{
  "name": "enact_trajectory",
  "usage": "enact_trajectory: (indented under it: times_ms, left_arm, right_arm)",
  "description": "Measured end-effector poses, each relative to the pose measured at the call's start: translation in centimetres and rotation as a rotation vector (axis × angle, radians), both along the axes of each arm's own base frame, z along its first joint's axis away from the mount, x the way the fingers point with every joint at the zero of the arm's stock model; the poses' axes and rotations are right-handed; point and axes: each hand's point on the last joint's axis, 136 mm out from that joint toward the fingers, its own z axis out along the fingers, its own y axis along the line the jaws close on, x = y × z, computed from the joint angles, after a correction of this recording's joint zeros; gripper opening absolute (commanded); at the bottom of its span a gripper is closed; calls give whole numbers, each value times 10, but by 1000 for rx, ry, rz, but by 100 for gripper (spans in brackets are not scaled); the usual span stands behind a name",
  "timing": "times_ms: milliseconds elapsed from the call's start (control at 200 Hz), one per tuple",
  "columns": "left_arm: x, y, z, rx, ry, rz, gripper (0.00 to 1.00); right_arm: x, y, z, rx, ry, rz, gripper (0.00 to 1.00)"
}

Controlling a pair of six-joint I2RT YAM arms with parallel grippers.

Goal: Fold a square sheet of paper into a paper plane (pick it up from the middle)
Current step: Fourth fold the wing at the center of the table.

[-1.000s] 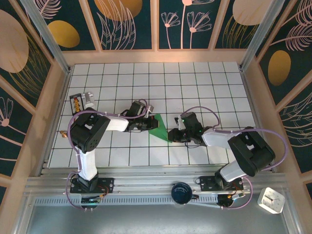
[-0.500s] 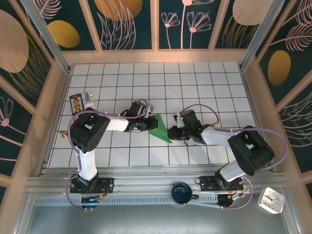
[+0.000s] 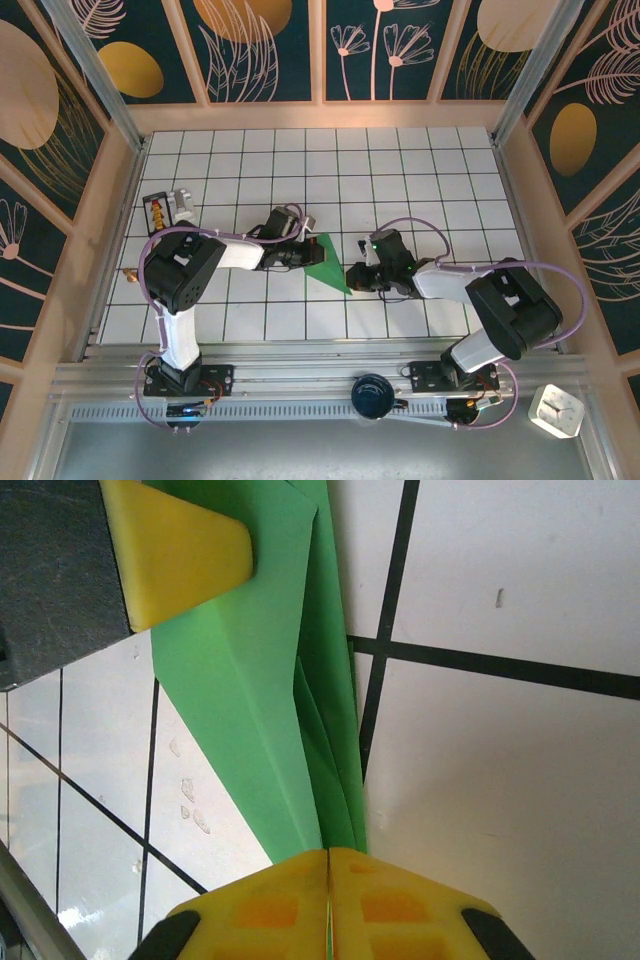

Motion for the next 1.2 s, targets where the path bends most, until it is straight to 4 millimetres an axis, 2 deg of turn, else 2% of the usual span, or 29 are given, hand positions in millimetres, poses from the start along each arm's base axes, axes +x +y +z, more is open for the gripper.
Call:
enact_trajectory:
  times_ms: [285, 495, 671, 956, 1201]
  left_arm:
    - [0, 0, 0, 2, 1, 1, 0]
    - [0, 0, 0, 2, 2, 0, 0]
    - [0, 0, 0, 1, 1, 0, 0]
    - [0, 0, 0, 2, 2, 0, 0]
    - [0, 0, 0, 2, 2, 1, 0]
  right_arm:
    - [1, -4, 15, 10, -60, -3, 20]
    - [-13, -2, 8, -3, -51, 33, 21]
    - [-15, -1, 5, -17, -53, 51, 11]
    - [-15, -3, -3, -40, -44, 46, 2]
    - [-16, -3, -7, -36, -37, 46, 0]
